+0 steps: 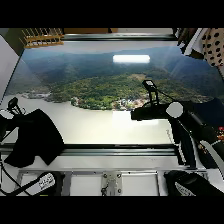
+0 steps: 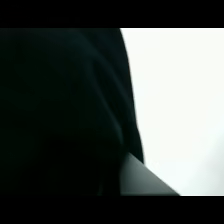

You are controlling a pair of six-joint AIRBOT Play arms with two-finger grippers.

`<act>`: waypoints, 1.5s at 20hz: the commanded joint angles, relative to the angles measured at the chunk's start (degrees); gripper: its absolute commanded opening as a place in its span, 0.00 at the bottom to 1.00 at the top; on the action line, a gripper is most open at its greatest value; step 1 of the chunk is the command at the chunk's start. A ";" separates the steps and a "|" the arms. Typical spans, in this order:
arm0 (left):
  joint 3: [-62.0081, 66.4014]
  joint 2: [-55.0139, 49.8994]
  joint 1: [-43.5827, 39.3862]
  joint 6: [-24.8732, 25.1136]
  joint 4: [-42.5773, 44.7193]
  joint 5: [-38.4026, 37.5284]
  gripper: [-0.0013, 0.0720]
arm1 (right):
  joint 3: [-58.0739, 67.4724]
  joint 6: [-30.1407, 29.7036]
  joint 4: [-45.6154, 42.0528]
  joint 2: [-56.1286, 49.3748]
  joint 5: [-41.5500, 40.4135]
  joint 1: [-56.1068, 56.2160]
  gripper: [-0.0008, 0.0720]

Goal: Fold the clothes and pants, and hang the long-sleeved shirts on hangers.

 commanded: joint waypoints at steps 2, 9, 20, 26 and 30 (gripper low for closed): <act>0.00 8.33 -14.56 0.44 -13.07 1.42 0.03 | -0.04 0.09 0.09 -0.04 -0.02 0.04 0.03; 8.04 4.81 -46.36 -7.61 -13.99 12.35 0.03 | 1.55 1.51 -1.25 0.04 -0.09 -1.92 0.03; 17.07 -2.01 -29.40 -7.67 -10.62 -3.76 0.92 | 2.91 1.51 -13.09 2.08 9.07 -18.62 0.05; 0.70 -1.40 -15.17 -7.43 -11.72 -3.21 0.92 | 1.44 1.53 -11.10 -3.91 7.61 -12.09 0.04; 0.87 -7.56 -17.14 1.31 -23.08 -2.19 0.92 | 1.44 1.55 -8.50 -9.68 3.96 -4.98 0.13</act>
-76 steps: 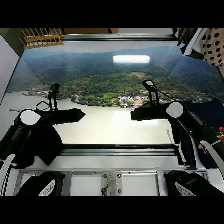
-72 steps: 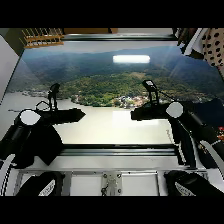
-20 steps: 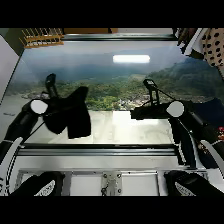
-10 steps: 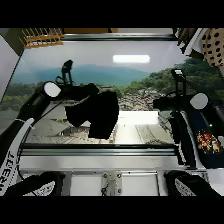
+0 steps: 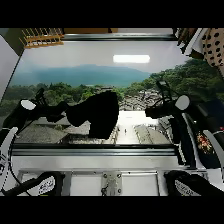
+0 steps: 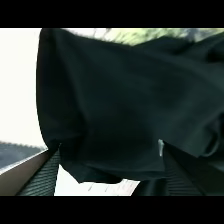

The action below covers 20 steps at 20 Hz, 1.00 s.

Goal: Fold the clothes and pants, and hang the long-sleeved shirts on hangers.

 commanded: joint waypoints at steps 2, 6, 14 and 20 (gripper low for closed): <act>0.59 -5.77 -1.75 6.82 -9.49 0.57 0.92 | -0.07 0.02 6.08 -6.86 -5.33 7.96 0.71; 4.76 -10.14 -4.66 6.75 -9.40 -0.28 0.55 | 0.20 -0.02 15.15 -13.94 -11.13 14.05 0.72; 7.98 -10.54 -2.91 6.78 -8.79 -1.22 0.03 | 10.58 0.00 20.87 -27.28 -15.15 25.49 0.72; 7.98 -9.22 -2.58 6.80 -8.66 -2.51 0.03 | 14.64 0.00 18.45 -29.62 -14.88 26.51 0.03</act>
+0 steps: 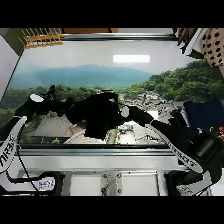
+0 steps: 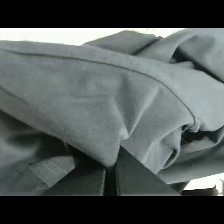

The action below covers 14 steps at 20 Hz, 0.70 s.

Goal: Fold the clothes and pants, and hang the long-sleeved shirts on hangers.

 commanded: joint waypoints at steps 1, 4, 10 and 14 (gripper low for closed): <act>0.20 2.93 1.11 -0.04 -0.11 -0.63 0.03 | 2.73 -0.20 -5.25 1.20 1.29 -1.05 0.03; 5.75 12.28 6.47 0.15 0.35 -2.47 0.03 | 8.04 -0.20 -24.98 10.82 13.35 -8.41 0.03; 22.43 34.75 13.81 0.13 0.39 -9.40 0.03 | 17.27 -4.07 -31.95 36.24 23.89 -23.54 0.03; 25.66 46.23 14.36 0.13 0.46 -9.66 0.03 | 17.29 -2.86 -31.98 48.85 23.56 -28.17 0.03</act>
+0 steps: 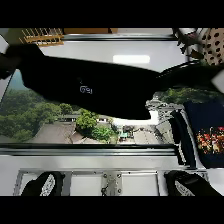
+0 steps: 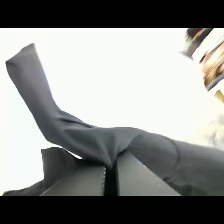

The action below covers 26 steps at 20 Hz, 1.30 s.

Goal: Fold the clothes and pants, and hang the long-sleeved shirts on hangers.

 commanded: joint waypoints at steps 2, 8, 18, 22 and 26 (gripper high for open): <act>0.00 12.59 0.87 -0.17 0.26 -0.76 0.03 | 0.87 1.25 -2.03 12.76 1.31 -5.38 0.03; -11.67 21.33 0.74 -6.73 0.20 -3.34 0.03 | 0.87 5.14 -2.27 15.87 12.28 -6.45 0.03; -28.33 7.76 -8.59 -8.55 0.31 -8.68 0.03 | 0.90 11.19 -1.20 -12.04 18.10 -6.29 0.03; -24.15 -14.45 -14.23 0.87 0.24 12.76 0.03 | 1.38 8.41 -1.18 -25.64 -1.51 -6.29 0.03; -6.36 -37.13 -12.74 0.57 -0.39 10.97 0.84 | 1.53 11.89 -1.11 -28.39 -14.88 -6.58 0.37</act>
